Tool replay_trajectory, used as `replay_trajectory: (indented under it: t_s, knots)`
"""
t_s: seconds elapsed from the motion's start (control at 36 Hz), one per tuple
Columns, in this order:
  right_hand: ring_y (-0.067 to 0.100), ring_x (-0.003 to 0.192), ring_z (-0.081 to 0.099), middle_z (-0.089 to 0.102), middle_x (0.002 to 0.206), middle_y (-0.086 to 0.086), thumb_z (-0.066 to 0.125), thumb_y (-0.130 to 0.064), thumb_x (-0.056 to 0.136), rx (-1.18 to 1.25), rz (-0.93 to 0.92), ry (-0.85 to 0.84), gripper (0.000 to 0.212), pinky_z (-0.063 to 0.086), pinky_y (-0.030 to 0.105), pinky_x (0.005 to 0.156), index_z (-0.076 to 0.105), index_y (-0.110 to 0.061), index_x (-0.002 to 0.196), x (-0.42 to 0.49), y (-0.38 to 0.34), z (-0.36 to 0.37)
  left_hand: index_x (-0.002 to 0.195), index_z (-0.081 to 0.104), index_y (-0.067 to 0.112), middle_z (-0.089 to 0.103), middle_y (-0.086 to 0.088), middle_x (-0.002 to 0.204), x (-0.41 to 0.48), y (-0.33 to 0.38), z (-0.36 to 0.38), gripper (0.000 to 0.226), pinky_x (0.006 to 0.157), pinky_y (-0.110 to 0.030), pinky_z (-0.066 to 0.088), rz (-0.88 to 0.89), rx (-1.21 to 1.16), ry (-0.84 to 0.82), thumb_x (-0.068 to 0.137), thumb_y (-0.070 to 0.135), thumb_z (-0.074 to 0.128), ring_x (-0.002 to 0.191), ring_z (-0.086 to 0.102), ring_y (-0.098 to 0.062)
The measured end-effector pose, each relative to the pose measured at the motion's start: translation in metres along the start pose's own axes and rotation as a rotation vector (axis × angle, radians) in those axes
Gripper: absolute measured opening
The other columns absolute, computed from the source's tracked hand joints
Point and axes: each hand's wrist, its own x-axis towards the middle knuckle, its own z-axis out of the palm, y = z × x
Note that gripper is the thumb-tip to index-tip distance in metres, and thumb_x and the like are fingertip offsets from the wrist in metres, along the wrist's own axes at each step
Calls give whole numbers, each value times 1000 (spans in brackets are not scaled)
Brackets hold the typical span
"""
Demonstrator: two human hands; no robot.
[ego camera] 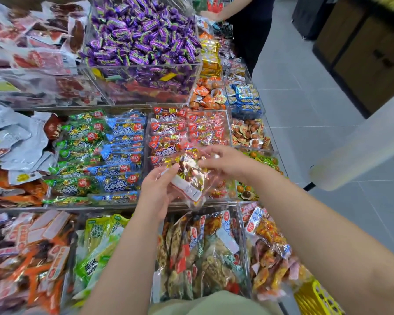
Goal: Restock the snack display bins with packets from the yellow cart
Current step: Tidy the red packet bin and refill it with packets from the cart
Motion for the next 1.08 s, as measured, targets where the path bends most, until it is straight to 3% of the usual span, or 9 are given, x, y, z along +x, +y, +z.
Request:
replay_trajectory:
  t_s: [0.06, 0.14, 0.22, 0.28, 0.42, 0.56, 0.67, 0.81, 1.08]
  knots:
    - [14, 67, 65, 65, 111, 3, 58, -28, 91, 365, -38, -90, 33, 55, 22, 57, 54, -21, 122, -3, -3, -9, 90, 57, 7, 58, -5, 69, -1, 2, -1, 18, 48, -28, 55, -53, -64, -9, 87, 23, 65, 55, 63, -13]
    - [20, 80, 68, 65, 105, 9, 34, -5, 95, 801, -118, -196, 37, 58, 27, 67, 49, -14, 128, -8, -2, -21, 95, 62, 3, 68, -6, 69, -4, 9, 0, 24, 40, -18, 50, -220, -225, 23, 88, 26, 66, 54, 67, -11]
    - [11, 100, 60, 55, 117, -2, 42, 12, 85, 356, -177, -92, 59, 55, 25, 82, 50, -27, 129, -13, 1, -16, 91, 65, 4, 71, -7, 68, -5, 12, 2, 26, 38, -16, 49, -317, -246, -19, 81, 27, 70, 53, 68, -10]
    - [0, 107, 52, 49, 121, -22, 65, -1, 81, 17, -241, -38, 55, 51, 17, 82, 56, -41, 119, -12, 5, -9, 94, 67, 4, 71, -8, 71, -5, 10, 5, 34, 40, -17, 51, -359, -191, -85, 72, 30, 72, 53, 67, -10]
    - [9, 101, 61, 63, 116, -13, 74, -22, 78, 66, -169, 48, 30, 51, 26, 84, 65, -30, 105, -12, 10, -5, 101, 63, 12, 70, -8, 77, -1, 10, 5, 54, 42, -22, 49, -300, 189, -94, 84, 62, 51, 49, 58, -11]
    - [-4, 79, 63, 68, 85, -20, 71, -37, 79, -53, -133, 177, 18, 47, 19, 72, 62, -35, 94, -12, 8, -29, 93, 58, 24, 64, 7, 84, 5, 0, -11, 20, 58, -24, 41, 257, 828, 211, 90, 44, 58, 68, 56, -10]
    - [10, 97, 57, 61, 103, -14, 70, -39, 81, -350, -22, 192, 45, 46, 29, 85, 54, -30, 122, -6, 2, -45, 125, 57, 22, 60, 3, 121, 13, -8, -23, 52, 95, -40, 42, 663, 1425, 125, 83, 51, 65, 116, 49, -22]
    - [25, 118, 50, 51, 136, 6, 63, -35, 85, -984, 11, 44, 64, 43, 36, 94, 38, -18, 142, 7, -7, -29, 153, 13, 27, 8, 2, 162, 32, -24, -25, 91, 117, -51, 0, 522, 1821, -60, 81, 73, 48, 149, -5, -24]
    - [23, 112, 55, 57, 127, -1, 52, -14, 91, -1290, -58, 44, 48, 51, 35, 74, 44, -27, 136, 35, -3, 13, 153, 8, 29, 4, 2, 163, 45, -26, -29, 88, 117, -51, 0, 497, 1878, -87, 84, 72, 43, 149, -1, -21]
